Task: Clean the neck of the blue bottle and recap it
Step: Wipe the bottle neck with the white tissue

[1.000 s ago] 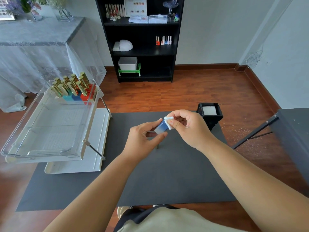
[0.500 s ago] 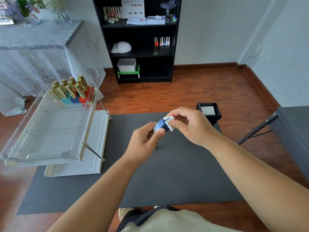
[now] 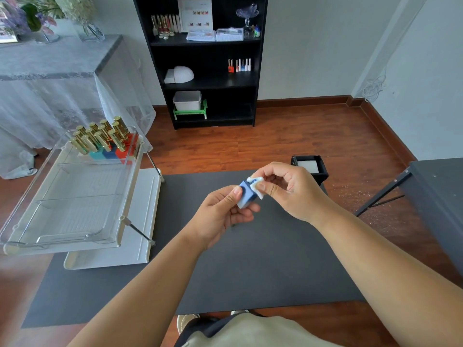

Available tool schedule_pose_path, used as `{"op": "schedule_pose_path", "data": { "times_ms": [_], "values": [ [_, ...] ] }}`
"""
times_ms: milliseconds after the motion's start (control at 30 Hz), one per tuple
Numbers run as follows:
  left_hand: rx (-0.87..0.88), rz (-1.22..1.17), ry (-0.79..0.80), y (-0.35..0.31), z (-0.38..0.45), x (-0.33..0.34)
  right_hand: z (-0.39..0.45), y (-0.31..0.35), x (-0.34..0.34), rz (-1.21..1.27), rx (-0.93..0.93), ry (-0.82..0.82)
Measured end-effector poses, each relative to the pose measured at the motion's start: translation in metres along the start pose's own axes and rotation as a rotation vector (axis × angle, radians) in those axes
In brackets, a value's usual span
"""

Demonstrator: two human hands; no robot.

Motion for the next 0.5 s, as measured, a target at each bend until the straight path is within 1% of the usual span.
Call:
{"op": "schedule_pose_path", "data": {
  "times_ms": [167,500],
  "values": [
    [-0.065,-0.160,0.028,0.005,-0.002,0.007,-0.001,-0.001,0.000,0.065,0.018,0.021],
    [-0.088,-0.305,0.041,0.005,-0.004,0.014,-0.001,-0.011,0.009,0.535,0.097,-0.034]
  ]
}}
Point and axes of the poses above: each hand's wrist, its own z-axis towards the middle knuckle, its own x-axis out of the palm, y = z × x, the point moved 10 cm from there along z, towards the middle knuckle, and after that the axes turned 6 degrees about x, right-handed, at the moved point
